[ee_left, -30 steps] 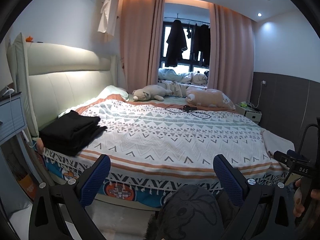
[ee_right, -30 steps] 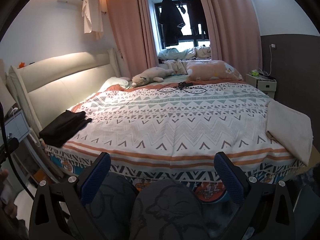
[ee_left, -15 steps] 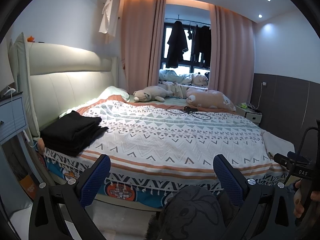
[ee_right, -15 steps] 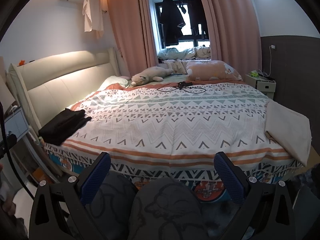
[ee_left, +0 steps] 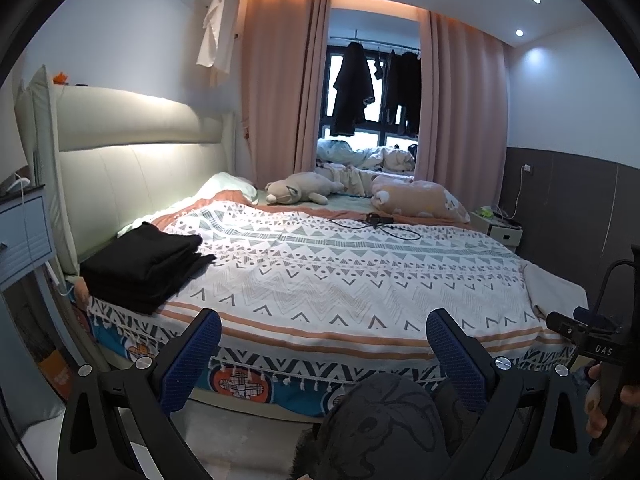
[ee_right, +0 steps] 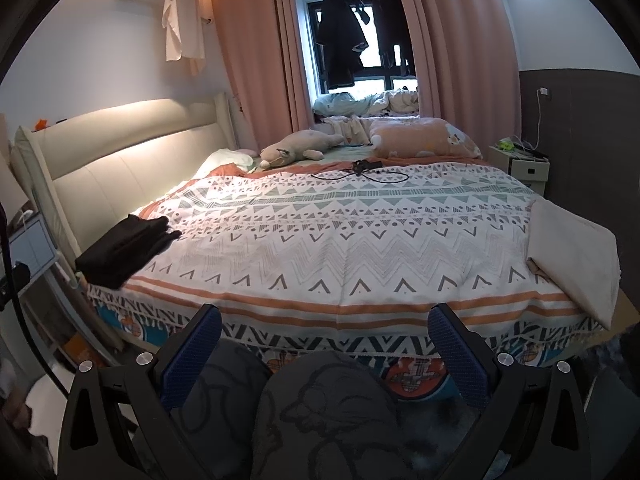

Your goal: Fold large clothes

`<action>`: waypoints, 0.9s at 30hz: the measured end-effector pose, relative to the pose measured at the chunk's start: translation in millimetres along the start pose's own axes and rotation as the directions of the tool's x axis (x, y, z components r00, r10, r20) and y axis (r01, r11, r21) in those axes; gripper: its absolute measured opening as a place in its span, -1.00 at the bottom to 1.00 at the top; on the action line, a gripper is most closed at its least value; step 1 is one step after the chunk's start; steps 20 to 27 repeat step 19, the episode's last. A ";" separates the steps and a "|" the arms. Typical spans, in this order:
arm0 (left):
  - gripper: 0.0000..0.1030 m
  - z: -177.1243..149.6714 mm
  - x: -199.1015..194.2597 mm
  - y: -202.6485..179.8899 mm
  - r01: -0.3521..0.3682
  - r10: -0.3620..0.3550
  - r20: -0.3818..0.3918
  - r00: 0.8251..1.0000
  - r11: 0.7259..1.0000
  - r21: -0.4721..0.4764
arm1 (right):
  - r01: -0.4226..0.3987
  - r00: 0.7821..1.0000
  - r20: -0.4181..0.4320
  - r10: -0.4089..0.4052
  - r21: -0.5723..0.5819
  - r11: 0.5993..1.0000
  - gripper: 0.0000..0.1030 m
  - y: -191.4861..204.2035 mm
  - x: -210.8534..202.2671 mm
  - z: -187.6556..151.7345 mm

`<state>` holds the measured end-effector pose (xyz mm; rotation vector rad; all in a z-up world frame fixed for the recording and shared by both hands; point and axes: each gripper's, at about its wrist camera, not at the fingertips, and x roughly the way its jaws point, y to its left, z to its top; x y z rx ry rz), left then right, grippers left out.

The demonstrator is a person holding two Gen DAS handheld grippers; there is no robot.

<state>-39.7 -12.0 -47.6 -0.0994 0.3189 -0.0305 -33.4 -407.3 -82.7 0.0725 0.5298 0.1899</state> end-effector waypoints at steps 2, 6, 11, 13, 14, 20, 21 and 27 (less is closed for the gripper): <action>0.99 1.3 0.6 0.2 0.002 -0.002 0.007 1.000 1.000 -0.003 | 0.005 1.000 0.003 -0.005 -0.014 1.000 1.00 0.2 -0.7 2.8; 0.99 3.4 6.3 0.1 -0.014 0.014 0.003 1.000 1.000 0.003 | 0.006 1.000 0.011 -0.006 -0.006 1.000 1.00 -1.5 -1.7 9.7; 0.99 3.3 9.9 1.1 -0.009 0.008 0.003 1.000 1.000 0.013 | -0.004 1.000 0.015 0.005 -0.003 1.000 1.00 0.9 -1.9 15.0; 0.99 4.2 12.0 1.5 -0.011 0.011 0.003 1.000 1.000 0.016 | -0.004 1.000 0.011 0.004 -0.016 1.000 1.00 2.7 0.5 16.6; 0.99 4.6 13.2 1.7 -0.015 0.015 0.002 1.000 1.000 0.016 | -0.003 1.000 0.009 0.003 -0.019 1.000 1.00 3.4 1.5 16.8; 0.99 5.7 17.9 1.5 -0.014 0.014 -0.009 1.000 1.000 0.011 | 0.002 1.000 0.010 -0.002 -0.009 1.000 1.00 -0.8 5.4 15.2; 0.99 5.7 17.9 1.5 -0.014 0.014 -0.009 1.000 1.000 0.011 | 0.002 1.000 0.010 -0.002 -0.009 1.000 1.00 -0.8 5.4 15.2; 0.99 5.7 17.9 1.5 -0.014 0.014 -0.009 1.000 1.000 0.011 | 0.002 1.000 0.010 -0.002 -0.009 1.000 1.00 -0.8 5.4 15.2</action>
